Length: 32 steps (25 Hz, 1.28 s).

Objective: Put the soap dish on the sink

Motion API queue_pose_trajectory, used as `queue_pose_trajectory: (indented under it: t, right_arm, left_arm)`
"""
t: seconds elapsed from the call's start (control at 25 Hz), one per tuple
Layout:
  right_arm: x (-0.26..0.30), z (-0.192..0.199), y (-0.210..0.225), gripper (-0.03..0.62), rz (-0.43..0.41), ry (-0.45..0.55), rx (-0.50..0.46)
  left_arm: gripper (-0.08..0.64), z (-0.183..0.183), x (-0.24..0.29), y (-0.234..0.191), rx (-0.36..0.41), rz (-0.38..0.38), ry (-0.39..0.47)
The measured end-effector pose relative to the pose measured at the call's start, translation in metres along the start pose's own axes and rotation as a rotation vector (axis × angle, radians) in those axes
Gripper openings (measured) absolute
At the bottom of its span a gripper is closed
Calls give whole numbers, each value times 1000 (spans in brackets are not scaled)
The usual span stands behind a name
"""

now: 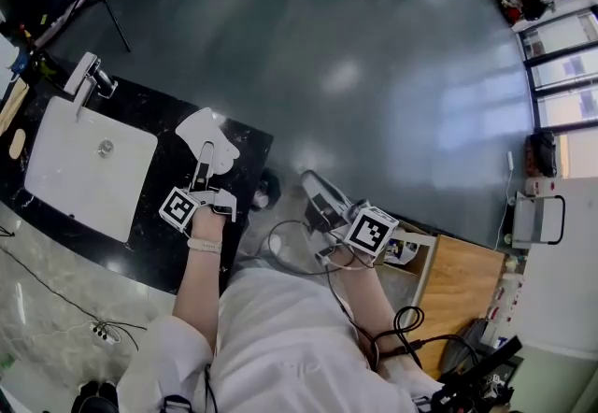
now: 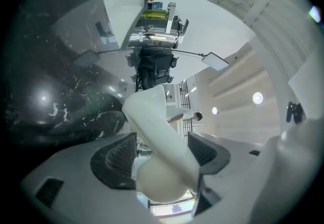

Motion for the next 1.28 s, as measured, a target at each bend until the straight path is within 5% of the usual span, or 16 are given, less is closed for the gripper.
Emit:
queue_pose_trajectory:
  t: [0.76, 1.12, 1.28]
  right_arm:
    - [6, 18, 5, 64, -30, -55, 32]
    - [11, 20, 2, 64, -73, -60, 45]
    - [9, 18, -9, 64, -115, -52, 38]
  left_arm:
    - [333, -13, -42, 9, 64, -72, -3]
    - [333, -18, -45, 53, 125, -3, -28]
    - [337, -16, -40, 86, 241, 43, -90]
Point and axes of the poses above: the fingertips, and each gripper's own axes: x forward along the fingers, y to its right, z out of its underside, the point moved 4 cm from there along -x, backward along the fingers, and after that the axes turned 12 degrees about x, right-handed, at the moved point
